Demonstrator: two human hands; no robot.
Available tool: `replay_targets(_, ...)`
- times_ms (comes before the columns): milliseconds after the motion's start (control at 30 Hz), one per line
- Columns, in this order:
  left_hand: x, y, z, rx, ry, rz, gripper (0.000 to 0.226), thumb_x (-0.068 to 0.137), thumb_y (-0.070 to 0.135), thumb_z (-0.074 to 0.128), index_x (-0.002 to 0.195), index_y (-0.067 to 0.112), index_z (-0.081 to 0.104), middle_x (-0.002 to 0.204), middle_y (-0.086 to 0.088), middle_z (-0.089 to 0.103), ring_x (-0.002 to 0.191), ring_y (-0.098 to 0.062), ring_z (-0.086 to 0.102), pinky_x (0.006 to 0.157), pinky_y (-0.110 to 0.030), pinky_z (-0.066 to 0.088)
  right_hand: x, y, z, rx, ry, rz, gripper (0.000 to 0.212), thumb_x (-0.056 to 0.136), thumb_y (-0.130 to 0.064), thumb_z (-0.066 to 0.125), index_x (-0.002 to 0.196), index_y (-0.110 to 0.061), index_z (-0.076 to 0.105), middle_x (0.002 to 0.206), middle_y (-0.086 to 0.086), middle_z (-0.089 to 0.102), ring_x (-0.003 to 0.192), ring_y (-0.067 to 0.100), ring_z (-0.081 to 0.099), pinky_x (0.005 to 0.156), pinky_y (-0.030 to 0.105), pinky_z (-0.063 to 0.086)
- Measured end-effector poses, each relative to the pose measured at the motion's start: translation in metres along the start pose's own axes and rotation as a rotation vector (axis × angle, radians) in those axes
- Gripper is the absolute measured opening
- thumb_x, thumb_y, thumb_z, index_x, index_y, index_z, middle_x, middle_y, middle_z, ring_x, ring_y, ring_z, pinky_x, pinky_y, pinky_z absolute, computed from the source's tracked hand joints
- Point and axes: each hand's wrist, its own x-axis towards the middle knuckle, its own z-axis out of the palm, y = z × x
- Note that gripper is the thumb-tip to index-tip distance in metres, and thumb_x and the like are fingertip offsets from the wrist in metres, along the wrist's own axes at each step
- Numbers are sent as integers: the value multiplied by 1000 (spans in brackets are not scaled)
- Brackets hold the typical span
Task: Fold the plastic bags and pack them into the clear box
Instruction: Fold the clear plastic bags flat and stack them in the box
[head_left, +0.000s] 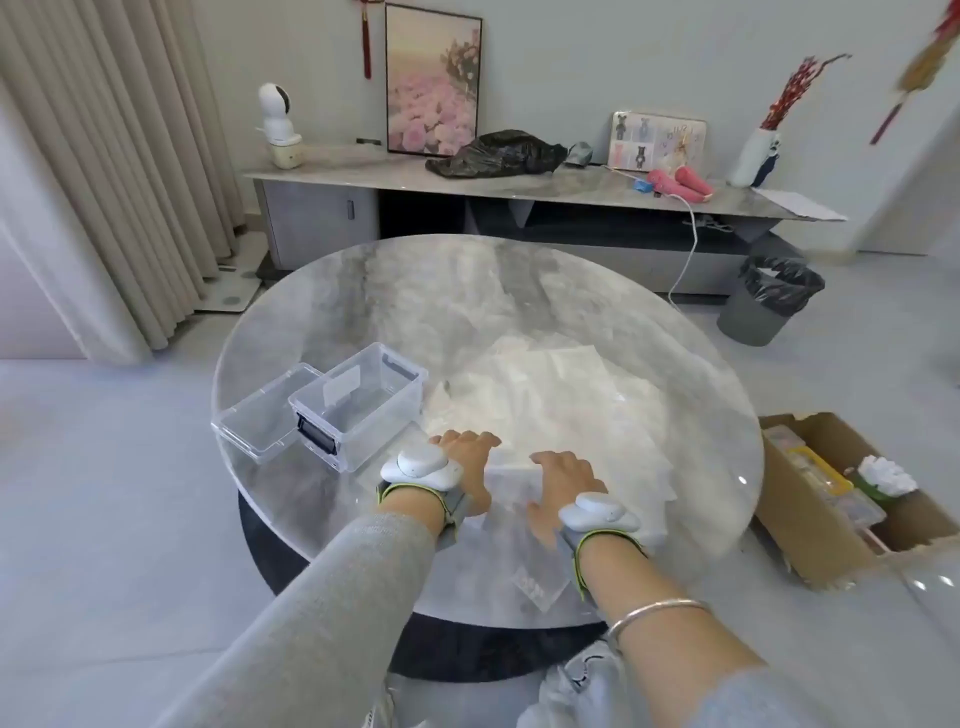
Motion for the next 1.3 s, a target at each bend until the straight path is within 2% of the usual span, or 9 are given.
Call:
replay_targets(167,36,-3,5,-3,-78,16,69,84,35,67,144,26,35,131,0,53,123,-24,45,102,-33,37,37,5,3,-39,-2,15,60,92,-20,47,147,-20,23,148,7,29,135,26,29,98,33,35)
replay_targets(367,46,-19,-12,-10,53,-3,23,92,31,56,111,31,68,119,-1,51,117,-25,47,89,-31,43,51,13,-5,-56,-53,24,58,95,-20,43,151,-21,24,158,3,20,143,23,21,108,33,31)
replay_targets(500,32,-27,-22,-251,189,-89,26,92,24,55,113,29,69,124,1,56,122,-21,46,96,-32,44,38,13,-22,-35,19,36,33,90,-15,45,119,-19,60,119,7,62,99,27,58,75,29,46)
replay_targets(667,13,-23,-27,-527,425,-220,18,89,19,60,99,28,71,101,2,71,103,-22,61,86,-34,49,23,8,-37,22,127,52,20,96,-21,44,100,-21,63,106,7,65,77,26,49,61,24,34)
replay_targets(800,-5,-30,-3,-386,230,-110,36,83,40,68,118,40,60,128,9,61,123,-18,53,100,-33,44,20,15,-16,40,74,21,28,95,-29,48,119,-18,55,127,4,56,107,27,54,78,28,43)
replay_targets(867,0,-36,13,-122,16,35,88,72,70,66,147,44,29,158,9,24,145,-16,23,115,-34,25,34,26,0,155,-107,-3,66,87,-50,56,143,-24,32,155,-2,21,142,25,21,110,42,28)
replay_targets(967,15,-42,33,116,37,209,108,65,91,42,152,46,-4,163,3,-8,150,-18,-2,121,-40,5,55,42,30,11,-187,-21,129,47,-95,48,149,-40,-11,153,-14,-23,143,21,-24,115,55,-5)
replay_targets(1133,70,-58,51,45,245,282,87,79,77,34,154,40,12,163,1,6,150,-19,5,120,-41,0,92,63,51,-161,174,-162,87,72,-68,35,147,-23,31,156,4,26,140,33,33,105,58,24)
replay_targets(1300,135,-63,32,63,252,204,94,69,77,22,154,36,18,163,1,11,150,-19,7,121,-36,1,152,62,29,-174,140,-84,89,76,-67,16,153,-26,1,161,-2,-6,148,23,-7,117,54,1)
